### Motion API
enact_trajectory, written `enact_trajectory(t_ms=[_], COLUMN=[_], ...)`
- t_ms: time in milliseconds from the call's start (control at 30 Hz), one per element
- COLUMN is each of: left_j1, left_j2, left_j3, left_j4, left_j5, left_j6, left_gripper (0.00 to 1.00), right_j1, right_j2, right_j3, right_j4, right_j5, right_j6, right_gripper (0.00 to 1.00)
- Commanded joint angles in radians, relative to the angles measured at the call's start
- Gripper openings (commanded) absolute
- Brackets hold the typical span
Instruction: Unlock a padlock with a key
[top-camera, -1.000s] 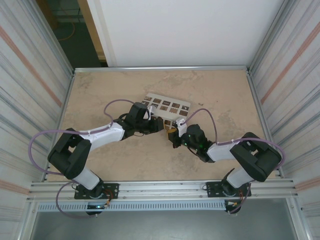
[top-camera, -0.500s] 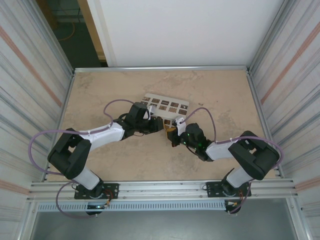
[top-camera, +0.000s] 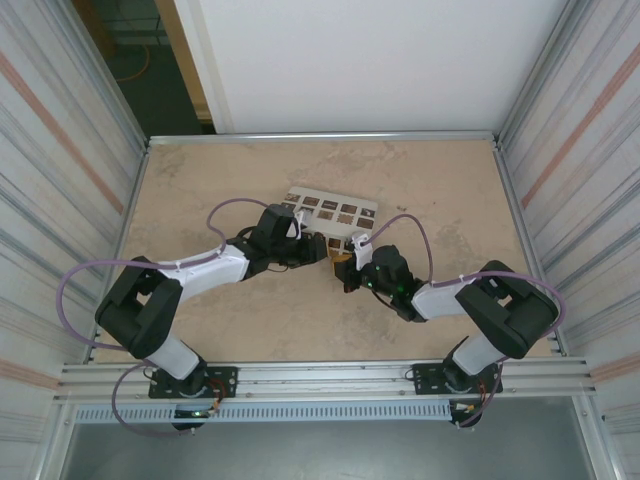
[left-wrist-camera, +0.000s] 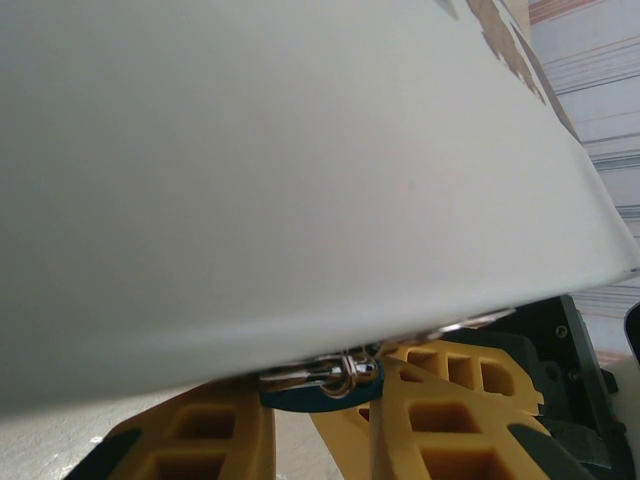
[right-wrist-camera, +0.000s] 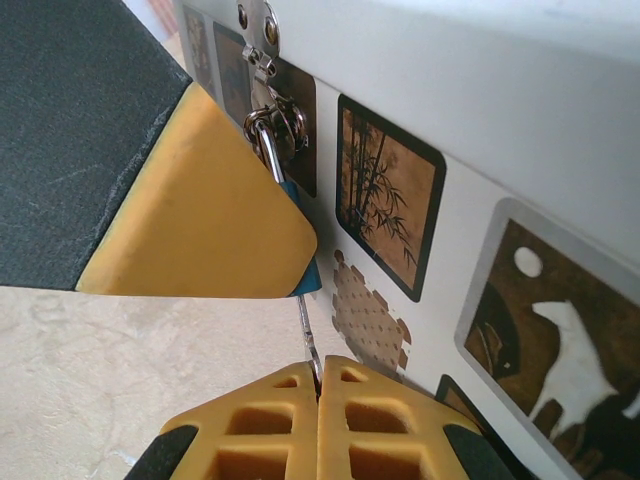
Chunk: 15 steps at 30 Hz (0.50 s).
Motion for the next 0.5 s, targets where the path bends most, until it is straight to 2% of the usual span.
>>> enact_trajectory(t_ms=[0,467], left_j1=[-0.024,-0.033], left_j2=[-0.035,-0.038], left_j3=[-0.002,-0.023], left_j4=[0.050,0.065], left_j5=[0.044,0.047], left_j6=[-0.022,-0.022], left_gripper=[0.21,0.21], right_j1=[0.000,-0.053], right_j2=[0.003,0.016], right_j3=[0.074,0.156], right_j4=[0.094,0.088], right_j5=[-0.078,-0.213], right_j6=[-0.001,0.045], right_gripper=[0.00,0.00])
